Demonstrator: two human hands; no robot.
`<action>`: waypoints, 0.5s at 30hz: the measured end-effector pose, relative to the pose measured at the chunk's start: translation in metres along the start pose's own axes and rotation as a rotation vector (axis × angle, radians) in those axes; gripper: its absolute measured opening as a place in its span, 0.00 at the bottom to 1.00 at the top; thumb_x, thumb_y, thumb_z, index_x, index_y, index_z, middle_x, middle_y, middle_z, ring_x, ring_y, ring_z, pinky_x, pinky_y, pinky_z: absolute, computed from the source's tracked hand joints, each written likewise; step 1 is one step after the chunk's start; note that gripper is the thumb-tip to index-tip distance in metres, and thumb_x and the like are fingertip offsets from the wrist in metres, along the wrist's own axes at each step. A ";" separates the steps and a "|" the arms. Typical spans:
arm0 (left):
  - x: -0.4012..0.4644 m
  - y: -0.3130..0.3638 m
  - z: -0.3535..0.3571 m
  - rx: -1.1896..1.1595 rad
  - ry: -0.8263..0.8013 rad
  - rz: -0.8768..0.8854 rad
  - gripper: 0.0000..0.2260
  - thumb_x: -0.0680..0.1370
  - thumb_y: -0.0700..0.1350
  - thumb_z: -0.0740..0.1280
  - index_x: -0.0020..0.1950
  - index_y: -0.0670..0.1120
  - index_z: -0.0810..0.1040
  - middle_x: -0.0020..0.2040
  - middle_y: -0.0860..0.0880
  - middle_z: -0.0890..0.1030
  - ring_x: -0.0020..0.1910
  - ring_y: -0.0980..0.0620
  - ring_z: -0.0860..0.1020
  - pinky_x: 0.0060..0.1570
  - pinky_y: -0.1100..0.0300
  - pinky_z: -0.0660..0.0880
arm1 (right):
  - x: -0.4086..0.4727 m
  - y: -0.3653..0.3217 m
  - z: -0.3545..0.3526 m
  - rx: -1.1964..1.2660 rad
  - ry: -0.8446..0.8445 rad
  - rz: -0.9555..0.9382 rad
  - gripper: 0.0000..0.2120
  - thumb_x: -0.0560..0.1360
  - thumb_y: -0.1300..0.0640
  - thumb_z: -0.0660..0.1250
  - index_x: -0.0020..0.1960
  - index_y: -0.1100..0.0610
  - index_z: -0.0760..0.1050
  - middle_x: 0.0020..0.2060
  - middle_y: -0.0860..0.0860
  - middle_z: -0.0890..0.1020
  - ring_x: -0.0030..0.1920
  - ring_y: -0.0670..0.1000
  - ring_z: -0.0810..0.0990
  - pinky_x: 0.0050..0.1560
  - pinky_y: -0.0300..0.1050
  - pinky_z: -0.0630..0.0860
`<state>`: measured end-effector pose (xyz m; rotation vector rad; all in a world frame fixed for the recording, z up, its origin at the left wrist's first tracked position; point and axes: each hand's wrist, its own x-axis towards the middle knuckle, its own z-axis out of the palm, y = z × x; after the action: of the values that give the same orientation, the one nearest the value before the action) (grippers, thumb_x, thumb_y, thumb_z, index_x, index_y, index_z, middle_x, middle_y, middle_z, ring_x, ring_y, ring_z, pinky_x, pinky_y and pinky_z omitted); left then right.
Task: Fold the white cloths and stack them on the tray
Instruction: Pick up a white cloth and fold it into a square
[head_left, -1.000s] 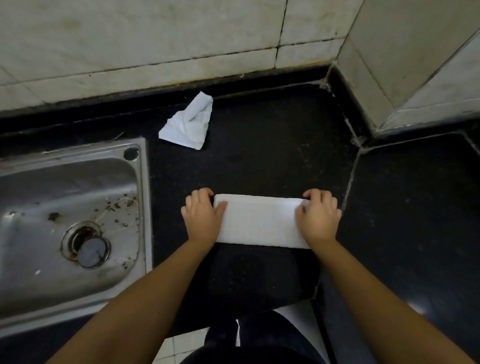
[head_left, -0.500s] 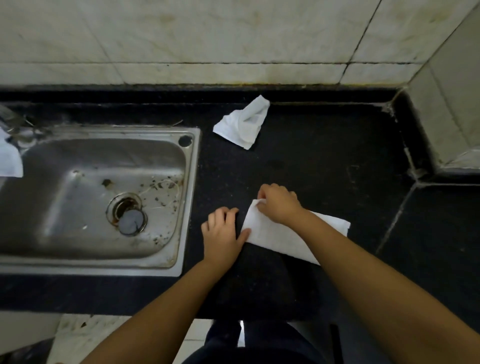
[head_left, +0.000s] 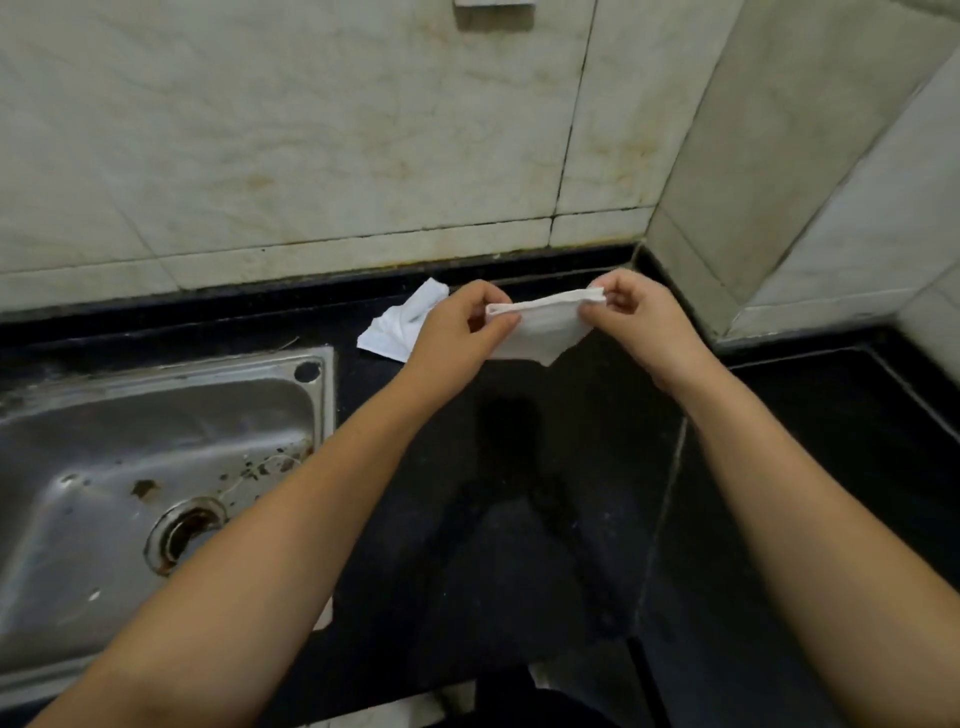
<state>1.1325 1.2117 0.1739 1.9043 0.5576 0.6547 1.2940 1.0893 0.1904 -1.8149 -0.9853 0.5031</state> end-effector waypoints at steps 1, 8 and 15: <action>-0.007 -0.002 0.002 -0.020 -0.039 0.000 0.06 0.77 0.41 0.66 0.43 0.51 0.75 0.39 0.57 0.77 0.38 0.63 0.75 0.39 0.71 0.70 | -0.009 0.006 -0.001 -0.008 -0.011 0.007 0.07 0.75 0.62 0.68 0.44 0.50 0.74 0.39 0.46 0.78 0.40 0.43 0.76 0.44 0.34 0.74; -0.109 -0.093 0.031 0.148 -0.383 -0.240 0.02 0.74 0.42 0.70 0.45 0.48 0.81 0.43 0.54 0.83 0.45 0.59 0.81 0.50 0.61 0.76 | -0.117 0.100 0.041 -0.198 -0.300 0.242 0.09 0.73 0.62 0.69 0.41 0.48 0.75 0.41 0.47 0.81 0.43 0.46 0.79 0.47 0.40 0.75; -0.130 -0.114 0.035 0.165 -0.503 -0.393 0.09 0.75 0.42 0.68 0.40 0.56 0.79 0.42 0.57 0.81 0.43 0.61 0.79 0.48 0.67 0.74 | -0.140 0.122 0.052 -0.128 -0.473 0.390 0.04 0.75 0.60 0.68 0.49 0.58 0.79 0.43 0.50 0.82 0.42 0.44 0.79 0.45 0.32 0.74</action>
<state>1.0480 1.1500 0.0322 1.9384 0.6432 -0.1291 1.2247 0.9811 0.0465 -2.0624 -0.9866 1.1742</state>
